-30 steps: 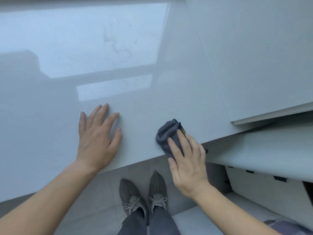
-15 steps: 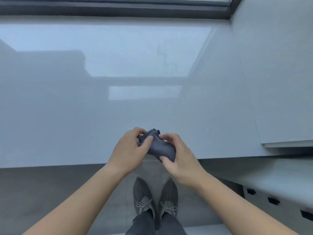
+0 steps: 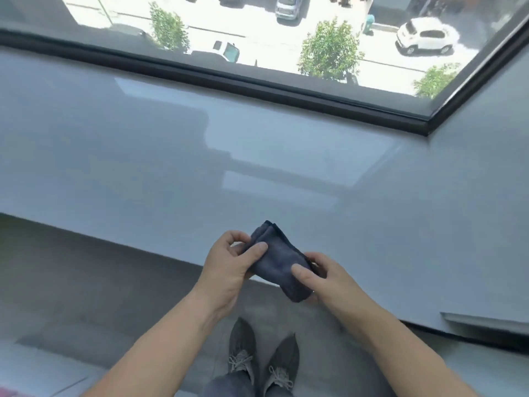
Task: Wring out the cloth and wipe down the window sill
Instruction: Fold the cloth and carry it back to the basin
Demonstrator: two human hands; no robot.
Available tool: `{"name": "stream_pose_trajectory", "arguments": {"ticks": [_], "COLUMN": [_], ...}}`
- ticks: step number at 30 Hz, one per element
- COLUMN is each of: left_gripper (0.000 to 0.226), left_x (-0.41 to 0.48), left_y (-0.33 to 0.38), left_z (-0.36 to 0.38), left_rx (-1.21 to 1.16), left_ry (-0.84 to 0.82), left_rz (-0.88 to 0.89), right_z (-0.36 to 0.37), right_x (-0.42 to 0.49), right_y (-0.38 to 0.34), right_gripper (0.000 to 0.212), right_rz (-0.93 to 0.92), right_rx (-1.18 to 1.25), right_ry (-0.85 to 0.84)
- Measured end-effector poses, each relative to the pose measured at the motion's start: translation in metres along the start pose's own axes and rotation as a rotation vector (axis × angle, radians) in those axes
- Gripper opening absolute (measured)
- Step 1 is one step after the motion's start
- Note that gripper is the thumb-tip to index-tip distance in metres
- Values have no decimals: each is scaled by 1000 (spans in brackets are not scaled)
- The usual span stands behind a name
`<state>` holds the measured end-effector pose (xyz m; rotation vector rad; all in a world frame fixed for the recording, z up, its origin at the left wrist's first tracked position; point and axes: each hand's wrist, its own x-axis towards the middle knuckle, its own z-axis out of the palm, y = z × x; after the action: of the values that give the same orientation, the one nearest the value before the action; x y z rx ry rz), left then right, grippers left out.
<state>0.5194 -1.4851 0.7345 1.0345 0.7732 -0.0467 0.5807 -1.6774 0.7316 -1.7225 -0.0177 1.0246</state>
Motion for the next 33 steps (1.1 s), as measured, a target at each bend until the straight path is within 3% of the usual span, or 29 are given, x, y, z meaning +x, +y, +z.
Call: {"name": "stream_pose_trajectory", "arguments": {"ticks": [2,10,19,24,29,33], "left_gripper": [23,54,24,22,21,22], "left_x": [-18,-51,-48,-58,-64,-63], "left_y": [15,78,166,198,221,247], "left_z": [-23,-165,-417,-545,-659,-756], "left_rx": [-61,-50,-188,-257,-324,-378], "left_ry": [62,286,526,676,797,886], "left_rz": [49,132,221,244,226,221], "right_z": [18,166,442,585,714,821], "right_x": [5,53,142,176,212,251], "right_y": [-19,-118,-204,-234,-262,-281], "right_gripper": [24,26,13,13,39,23], "right_rz": [8,-49,-145,-128,-37,16], "right_rx": [29,-62,-309,-409,-482,-498], "right_ry": [-50,-181,-300,-411,-512,-634]}}
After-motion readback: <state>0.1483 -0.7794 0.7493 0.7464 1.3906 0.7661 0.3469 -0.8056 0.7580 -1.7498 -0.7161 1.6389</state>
